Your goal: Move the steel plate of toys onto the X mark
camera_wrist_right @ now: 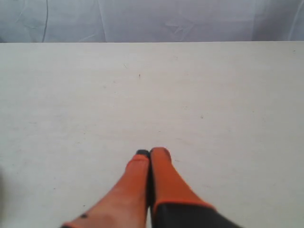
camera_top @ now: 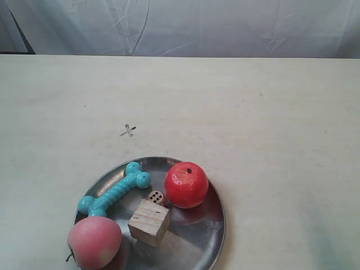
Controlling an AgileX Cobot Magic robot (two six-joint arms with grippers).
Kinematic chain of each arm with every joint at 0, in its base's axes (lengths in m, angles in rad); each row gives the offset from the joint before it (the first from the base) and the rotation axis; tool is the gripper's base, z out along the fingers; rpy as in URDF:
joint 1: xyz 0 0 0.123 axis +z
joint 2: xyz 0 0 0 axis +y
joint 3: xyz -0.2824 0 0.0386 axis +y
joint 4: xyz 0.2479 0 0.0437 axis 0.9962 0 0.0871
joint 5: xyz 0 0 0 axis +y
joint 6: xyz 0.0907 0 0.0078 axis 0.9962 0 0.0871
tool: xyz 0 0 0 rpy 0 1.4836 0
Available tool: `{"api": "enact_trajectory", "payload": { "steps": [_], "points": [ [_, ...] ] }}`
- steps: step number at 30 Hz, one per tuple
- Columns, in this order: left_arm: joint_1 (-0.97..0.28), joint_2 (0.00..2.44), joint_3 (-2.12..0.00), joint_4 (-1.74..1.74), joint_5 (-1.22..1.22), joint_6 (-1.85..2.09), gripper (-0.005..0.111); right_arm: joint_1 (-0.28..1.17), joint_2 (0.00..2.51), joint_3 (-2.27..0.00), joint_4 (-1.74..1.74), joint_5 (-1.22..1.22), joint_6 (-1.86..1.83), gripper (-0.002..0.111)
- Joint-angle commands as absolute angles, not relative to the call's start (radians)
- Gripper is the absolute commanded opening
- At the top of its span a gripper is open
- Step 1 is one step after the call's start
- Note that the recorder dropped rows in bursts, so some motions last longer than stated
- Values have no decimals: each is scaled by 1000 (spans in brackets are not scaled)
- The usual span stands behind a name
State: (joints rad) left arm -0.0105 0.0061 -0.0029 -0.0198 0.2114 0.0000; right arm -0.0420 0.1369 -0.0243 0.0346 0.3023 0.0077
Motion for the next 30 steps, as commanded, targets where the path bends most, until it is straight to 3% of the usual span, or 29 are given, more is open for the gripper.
{"api": "enact_trajectory", "payload": {
  "steps": [1, 6, 8, 10, 13, 16, 19, 23, 25, 30],
  "points": [
    [-9, 0, 0, 53, 153, 0, 0, -45, 131, -21, 0, 196, 0, 0],
    [-9, 0, 0, -252, -104, -50, 0, -45, 131, -21, -52, -131, 20, 0],
    [-9, 0, 0, -430, -319, -72, 0, -45, 131, -23, 68, -259, 201, 0],
    [-9, 0, -2, -636, -385, -207, 0, -45, 131, -25, 269, -314, 539, 0],
    [-9, 0, -73, -691, -79, -207, 0, -37, 133, -43, 313, -209, 693, -1],
    [-9, 104, -216, -668, 91, -198, 0, -20, 203, -217, 186, 71, 661, -1],
    [-9, 497, -512, -357, 374, -167, 0, -20, 513, -525, 0, 445, 545, -1],
    [-9, 1099, -965, -334, 860, 177, 0, -20, 938, -863, 171, 854, 187, -1],
    [-9, 1317, -1128, -349, 995, 242, 0, -20, 1092, -918, 316, 945, 67, -1],
    [-9, 1577, -1208, -421, 1047, 356, 3, 12, 1244, -861, 571, 916, -84, -1]
  ]
}}
